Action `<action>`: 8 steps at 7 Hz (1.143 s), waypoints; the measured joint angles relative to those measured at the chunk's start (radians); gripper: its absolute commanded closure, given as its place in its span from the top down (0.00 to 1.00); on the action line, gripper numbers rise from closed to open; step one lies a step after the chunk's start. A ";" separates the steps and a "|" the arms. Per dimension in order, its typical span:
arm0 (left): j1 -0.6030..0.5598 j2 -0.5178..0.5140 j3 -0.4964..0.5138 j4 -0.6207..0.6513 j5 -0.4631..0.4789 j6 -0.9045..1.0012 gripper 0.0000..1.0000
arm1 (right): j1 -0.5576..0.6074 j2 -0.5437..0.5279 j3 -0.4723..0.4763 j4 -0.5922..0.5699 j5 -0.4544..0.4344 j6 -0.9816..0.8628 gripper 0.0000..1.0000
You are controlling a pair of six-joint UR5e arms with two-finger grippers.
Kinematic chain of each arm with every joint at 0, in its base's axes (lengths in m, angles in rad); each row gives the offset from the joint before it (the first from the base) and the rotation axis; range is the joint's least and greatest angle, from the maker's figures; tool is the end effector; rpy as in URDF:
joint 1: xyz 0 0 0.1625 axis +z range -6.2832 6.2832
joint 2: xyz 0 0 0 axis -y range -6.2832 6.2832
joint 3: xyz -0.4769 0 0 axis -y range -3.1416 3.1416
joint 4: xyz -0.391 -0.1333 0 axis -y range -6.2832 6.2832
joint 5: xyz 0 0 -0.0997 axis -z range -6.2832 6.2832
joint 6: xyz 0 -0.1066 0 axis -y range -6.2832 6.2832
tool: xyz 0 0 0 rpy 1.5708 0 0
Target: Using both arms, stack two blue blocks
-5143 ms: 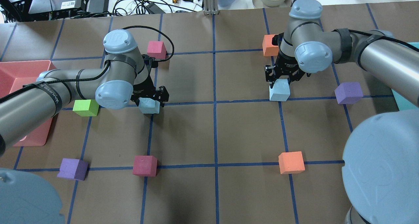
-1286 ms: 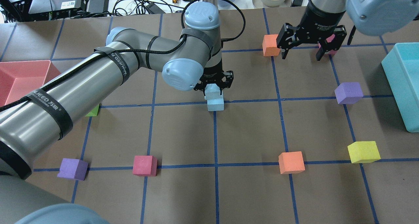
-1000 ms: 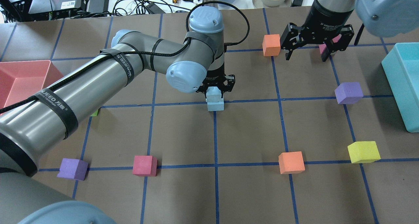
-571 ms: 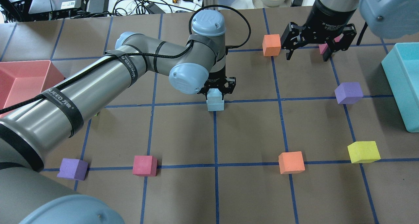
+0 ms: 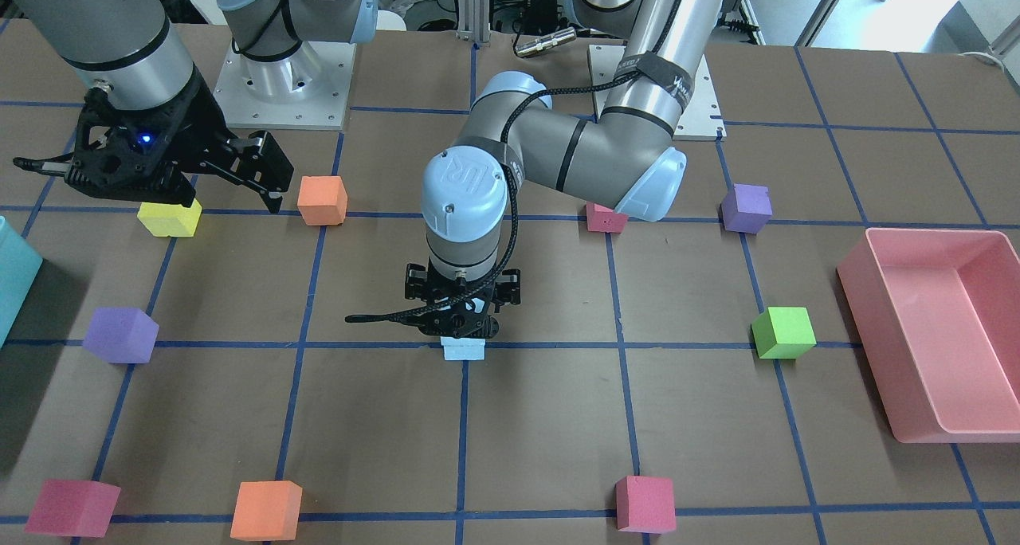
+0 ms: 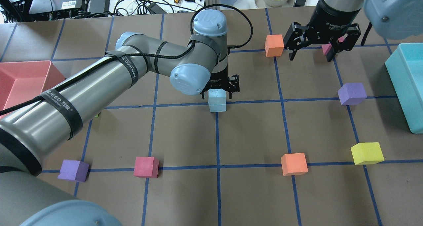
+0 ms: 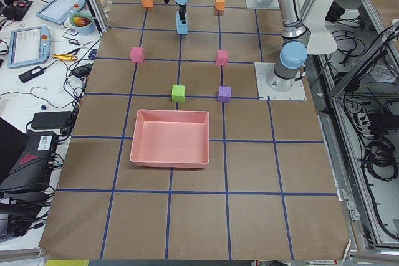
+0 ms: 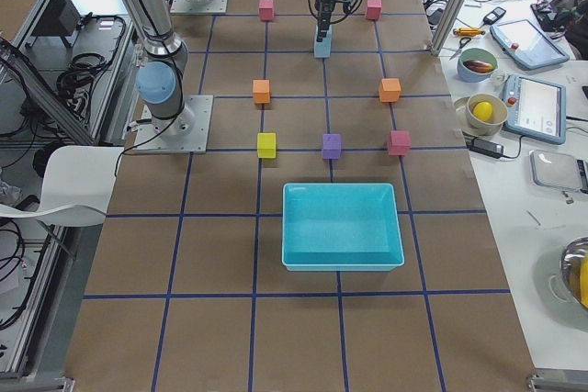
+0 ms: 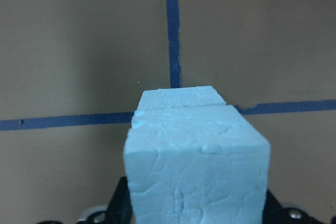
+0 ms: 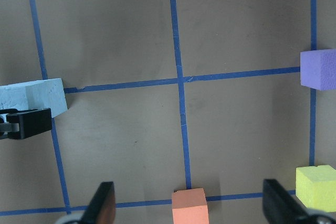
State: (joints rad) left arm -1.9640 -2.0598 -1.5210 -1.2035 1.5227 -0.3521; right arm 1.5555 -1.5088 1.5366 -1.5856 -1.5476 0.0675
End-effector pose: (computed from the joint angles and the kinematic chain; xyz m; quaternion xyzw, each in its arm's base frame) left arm -0.3845 -0.5656 0.3039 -0.0197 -0.9989 -0.0422 0.0093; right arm 0.1278 -0.5207 0.5198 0.0415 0.9991 0.0068 0.0114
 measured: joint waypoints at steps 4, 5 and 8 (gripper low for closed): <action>0.042 0.205 0.035 -0.251 -0.017 0.006 1.00 | -0.001 -0.006 0.002 0.000 -0.010 -0.012 1.00; 0.092 0.264 0.090 -0.378 -0.023 0.021 1.00 | 0.000 -0.012 0.003 0.001 -0.015 -0.013 1.00; 0.221 0.363 0.176 -0.535 -0.014 0.126 1.00 | 0.000 -0.016 0.006 0.001 -0.011 -0.014 1.00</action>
State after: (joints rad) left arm -1.7429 -1.6970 -1.3446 -1.7383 1.5084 -0.2260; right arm 1.5554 -1.5245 1.5424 -1.5846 -1.5588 0.0537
